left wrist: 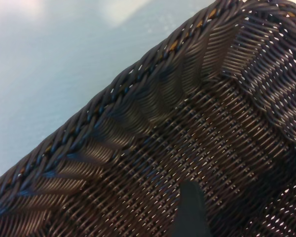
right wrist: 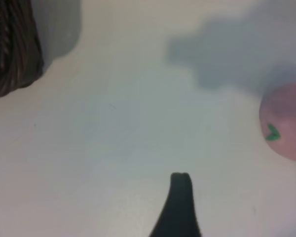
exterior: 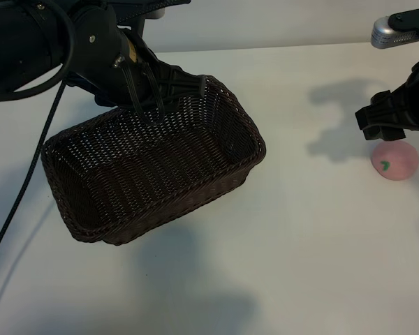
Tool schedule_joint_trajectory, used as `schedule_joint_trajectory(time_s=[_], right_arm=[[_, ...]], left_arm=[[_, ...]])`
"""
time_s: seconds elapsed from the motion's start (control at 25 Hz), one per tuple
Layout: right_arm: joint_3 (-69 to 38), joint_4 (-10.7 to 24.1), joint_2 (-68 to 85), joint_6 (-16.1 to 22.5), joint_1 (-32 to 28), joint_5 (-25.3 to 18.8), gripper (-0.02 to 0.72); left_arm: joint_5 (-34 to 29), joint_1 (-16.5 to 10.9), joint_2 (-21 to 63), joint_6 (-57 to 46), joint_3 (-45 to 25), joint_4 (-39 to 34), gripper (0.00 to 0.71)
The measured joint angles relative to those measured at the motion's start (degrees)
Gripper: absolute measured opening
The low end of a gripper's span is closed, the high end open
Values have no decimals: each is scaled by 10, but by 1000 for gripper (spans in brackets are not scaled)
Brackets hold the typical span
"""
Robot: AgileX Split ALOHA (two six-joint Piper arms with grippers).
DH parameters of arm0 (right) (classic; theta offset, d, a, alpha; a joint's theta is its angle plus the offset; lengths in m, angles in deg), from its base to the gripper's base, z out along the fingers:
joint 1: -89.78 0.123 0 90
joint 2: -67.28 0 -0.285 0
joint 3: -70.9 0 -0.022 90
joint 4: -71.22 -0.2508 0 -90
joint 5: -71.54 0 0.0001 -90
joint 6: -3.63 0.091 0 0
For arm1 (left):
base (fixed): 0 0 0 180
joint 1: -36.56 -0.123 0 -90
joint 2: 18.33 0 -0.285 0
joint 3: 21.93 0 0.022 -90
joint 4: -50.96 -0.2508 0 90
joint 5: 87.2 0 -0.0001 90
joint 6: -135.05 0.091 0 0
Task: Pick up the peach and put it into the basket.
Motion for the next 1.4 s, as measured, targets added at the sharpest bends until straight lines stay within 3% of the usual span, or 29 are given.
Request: schedule_joint_trajectory(time_s=[1.2,1.4], right_arm=[[0,0,0,0,0,0,593],[0,0,0,0,0,0,593]], left_arm=[[7,0,0,1,0,0,565],[-29,0,3,-50,0,-11,565]])
